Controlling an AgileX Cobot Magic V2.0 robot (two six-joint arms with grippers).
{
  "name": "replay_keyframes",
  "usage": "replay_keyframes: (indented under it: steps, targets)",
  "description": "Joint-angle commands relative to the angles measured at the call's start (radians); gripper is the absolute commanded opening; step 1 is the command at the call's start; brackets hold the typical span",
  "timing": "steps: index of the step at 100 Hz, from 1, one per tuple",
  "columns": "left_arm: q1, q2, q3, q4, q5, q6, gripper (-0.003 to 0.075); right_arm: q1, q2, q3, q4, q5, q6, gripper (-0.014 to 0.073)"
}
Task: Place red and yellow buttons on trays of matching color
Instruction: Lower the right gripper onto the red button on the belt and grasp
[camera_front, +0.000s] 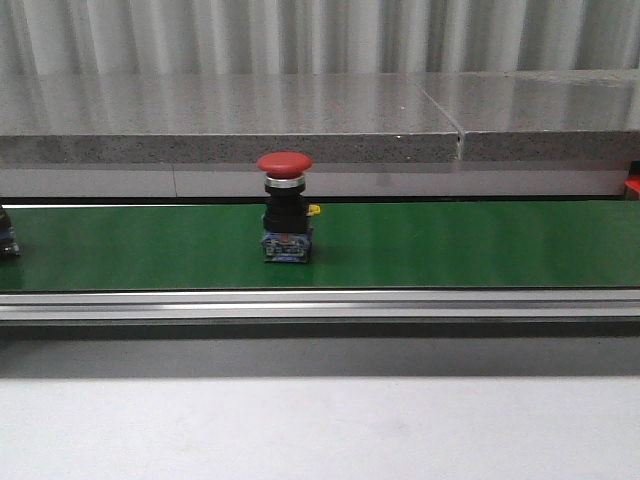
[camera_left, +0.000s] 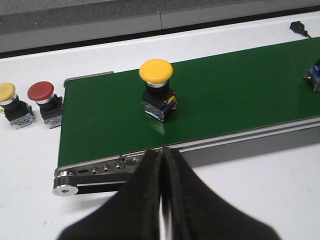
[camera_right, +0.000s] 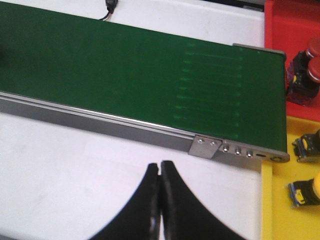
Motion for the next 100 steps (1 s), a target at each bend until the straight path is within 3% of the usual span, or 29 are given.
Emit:
replay_keyframes:
  steps: [1, 21, 28, 35, 52, 59, 82, 100]
  targets:
    - [-0.009, 0.006, -0.026, -0.01, -0.065, -0.012, -0.0021, 0.034, 0.074, -0.087, 0.006, -0.043, -0.002, -0.0069]
    - [-0.009, 0.006, -0.026, -0.01, -0.065, -0.012, -0.0021, 0.144, 0.264, -0.236, 0.006, 0.009, -0.002, -0.0062]
    - [-0.009, 0.006, -0.026, -0.01, -0.065, -0.012, -0.0021, 0.174, 0.34, -0.285, 0.008, 0.014, -0.002, -0.0008]
    - [-0.009, 0.006, -0.026, -0.01, -0.065, -0.012, -0.0021, 0.205, 0.413, -0.332, 0.009, 0.015, -0.002, 0.0115]
    - [-0.009, 0.006, -0.026, -0.01, -0.065, -0.012, -0.0021, 0.275, 0.561, -0.441, 0.036, 0.041, -0.002, 0.0573]
    - [-0.009, 0.006, -0.026, -0.01, -0.065, -0.012, -0.0021, 0.289, 0.615, -0.484, 0.046, 0.059, -0.002, 0.0668]
    - [-0.009, 0.006, -0.026, -0.01, -0.065, -0.012, -0.0021, 0.308, 0.754, -0.603, 0.103, 0.106, -0.013, 0.0643]
    - [-0.009, 0.006, -0.026, -0.01, -0.065, -0.012, -0.0021, 0.331, 0.877, -0.716, 0.139, 0.227, -0.084, 0.0643]
